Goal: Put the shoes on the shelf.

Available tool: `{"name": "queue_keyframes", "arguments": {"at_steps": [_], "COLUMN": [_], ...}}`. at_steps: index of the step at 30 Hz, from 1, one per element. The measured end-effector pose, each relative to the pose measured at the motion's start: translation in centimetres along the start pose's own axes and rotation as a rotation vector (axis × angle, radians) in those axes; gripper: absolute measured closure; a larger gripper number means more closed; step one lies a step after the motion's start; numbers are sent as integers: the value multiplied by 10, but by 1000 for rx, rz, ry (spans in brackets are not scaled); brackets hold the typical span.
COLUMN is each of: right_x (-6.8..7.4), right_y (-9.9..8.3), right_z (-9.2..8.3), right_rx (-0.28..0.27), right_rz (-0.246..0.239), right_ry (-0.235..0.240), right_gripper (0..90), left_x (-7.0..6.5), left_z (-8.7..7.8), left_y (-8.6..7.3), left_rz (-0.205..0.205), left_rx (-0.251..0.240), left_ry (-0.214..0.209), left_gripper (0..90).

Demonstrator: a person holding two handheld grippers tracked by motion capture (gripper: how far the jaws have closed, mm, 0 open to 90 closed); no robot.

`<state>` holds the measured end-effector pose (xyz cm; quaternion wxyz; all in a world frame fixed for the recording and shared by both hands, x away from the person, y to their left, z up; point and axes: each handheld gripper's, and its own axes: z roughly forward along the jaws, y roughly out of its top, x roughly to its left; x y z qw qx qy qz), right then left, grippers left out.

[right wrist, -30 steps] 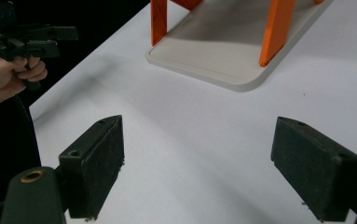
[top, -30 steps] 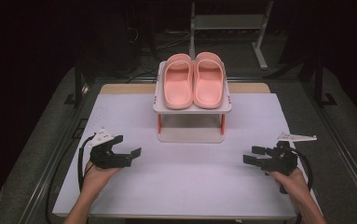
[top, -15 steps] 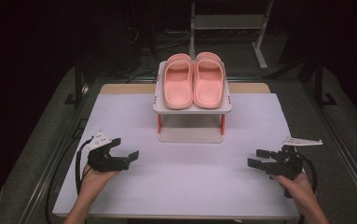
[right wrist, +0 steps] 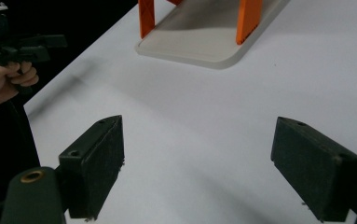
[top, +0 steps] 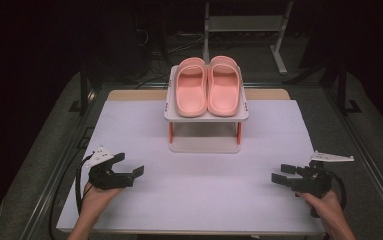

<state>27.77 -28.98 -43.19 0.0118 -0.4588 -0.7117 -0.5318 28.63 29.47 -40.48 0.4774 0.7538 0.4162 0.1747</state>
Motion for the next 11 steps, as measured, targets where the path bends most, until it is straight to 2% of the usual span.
{"name": "queue_keyframes", "arguments": {"at_steps": [11], "right_x": [5], "right_y": [-12], "right_z": [-5], "right_rx": [13], "right_rz": [-16], "right_ry": [-13], "right_gripper": [165], "left_x": [-1], "left_z": [-15], "left_y": [-24], "left_rz": [-27], "left_rx": [-1], "left_ry": [-14], "left_gripper": [74]}}
